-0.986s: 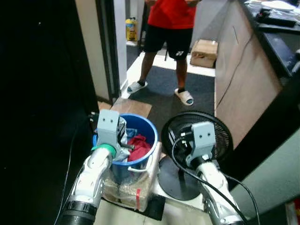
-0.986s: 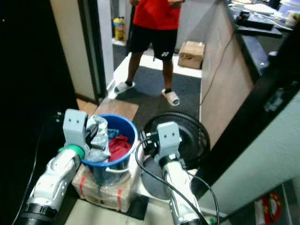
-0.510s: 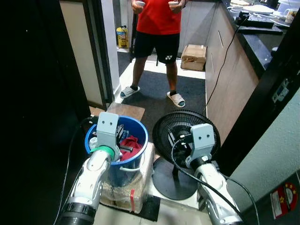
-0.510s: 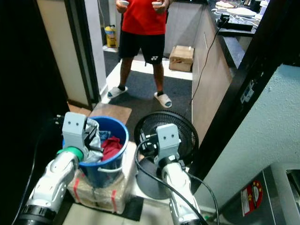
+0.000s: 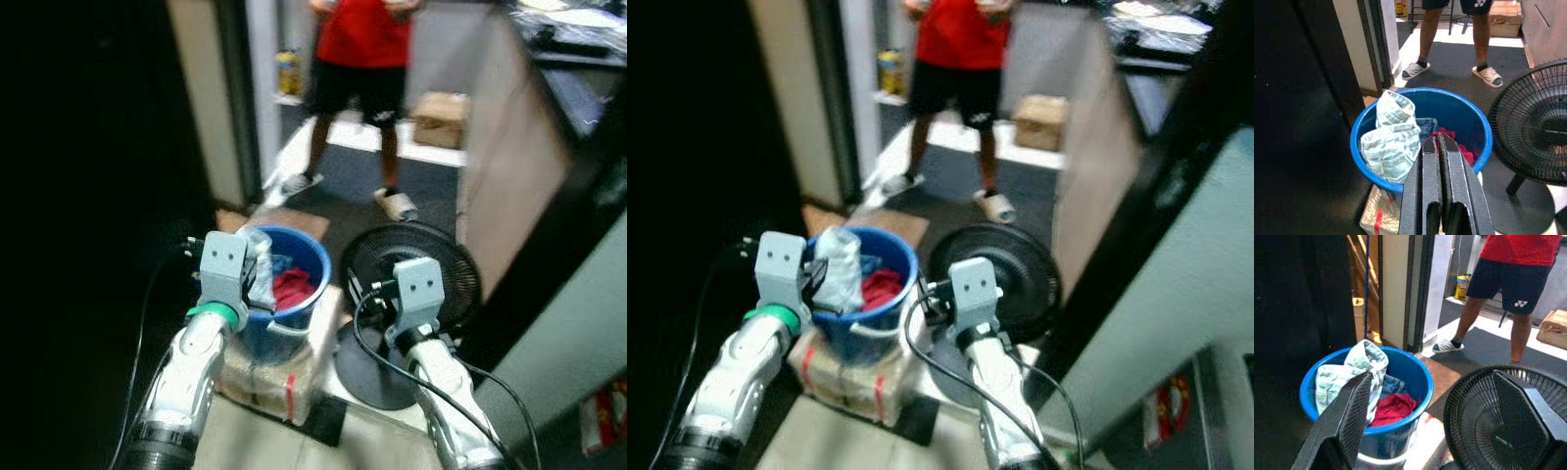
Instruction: Clothes washing
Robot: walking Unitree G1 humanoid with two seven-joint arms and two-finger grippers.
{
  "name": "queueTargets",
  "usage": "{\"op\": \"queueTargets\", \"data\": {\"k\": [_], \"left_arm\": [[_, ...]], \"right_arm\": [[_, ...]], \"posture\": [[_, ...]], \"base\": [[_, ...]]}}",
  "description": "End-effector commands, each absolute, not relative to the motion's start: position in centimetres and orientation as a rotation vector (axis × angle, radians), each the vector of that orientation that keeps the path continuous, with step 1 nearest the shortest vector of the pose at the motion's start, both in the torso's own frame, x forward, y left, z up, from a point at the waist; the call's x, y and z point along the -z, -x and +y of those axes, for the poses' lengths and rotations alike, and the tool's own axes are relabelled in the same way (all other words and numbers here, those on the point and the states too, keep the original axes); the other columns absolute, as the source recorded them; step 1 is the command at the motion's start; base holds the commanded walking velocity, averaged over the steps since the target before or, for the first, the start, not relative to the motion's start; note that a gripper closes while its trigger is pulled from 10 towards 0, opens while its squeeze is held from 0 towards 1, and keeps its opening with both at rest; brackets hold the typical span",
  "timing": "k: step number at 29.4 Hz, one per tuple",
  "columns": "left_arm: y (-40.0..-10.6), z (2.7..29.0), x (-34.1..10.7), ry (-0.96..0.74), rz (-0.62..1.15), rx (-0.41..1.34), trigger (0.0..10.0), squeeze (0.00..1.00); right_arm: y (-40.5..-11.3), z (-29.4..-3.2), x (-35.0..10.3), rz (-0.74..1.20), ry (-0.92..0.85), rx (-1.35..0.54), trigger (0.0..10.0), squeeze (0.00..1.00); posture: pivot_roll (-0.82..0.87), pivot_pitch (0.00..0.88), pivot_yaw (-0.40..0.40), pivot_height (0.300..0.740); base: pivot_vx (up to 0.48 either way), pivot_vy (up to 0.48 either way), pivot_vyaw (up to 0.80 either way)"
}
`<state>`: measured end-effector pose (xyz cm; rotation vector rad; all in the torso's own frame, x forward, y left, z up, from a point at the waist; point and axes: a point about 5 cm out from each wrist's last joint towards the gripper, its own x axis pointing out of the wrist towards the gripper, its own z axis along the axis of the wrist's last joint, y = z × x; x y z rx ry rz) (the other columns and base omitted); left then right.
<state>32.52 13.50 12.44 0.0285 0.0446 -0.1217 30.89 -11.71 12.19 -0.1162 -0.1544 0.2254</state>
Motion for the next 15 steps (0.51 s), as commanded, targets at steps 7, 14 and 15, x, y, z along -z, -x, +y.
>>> {"op": "queueTargets", "data": {"k": [7,14,15], "left_arm": [[-32.55,13.12,-12.32,-0.043,0.050,0.133,10.0,0.00],[-32.52,13.10,-12.28,-0.043,0.050,0.131,10.0,0.00],[-32.52,13.10,-12.28,-0.043,0.050,0.131,10.0,0.00]], "right_arm": [[-30.78,-12.14,-11.86,-0.151,0.121,-0.199,10.0,0.00],[-30.79,-12.22,-11.91,-0.153,0.116,-0.195,10.0,0.00],[-30.79,-12.22,-11.91,-0.153,0.116,-0.195,10.0,0.00]], "posture": [[0.03,0.000,0.038,0.740],[0.03,0.000,0.037,0.740],[0.03,0.000,0.037,0.740]], "base": [[-0.288,0.000,0.54],[-0.150,0.000,0.00],[0.000,0.000,0.00]]}}
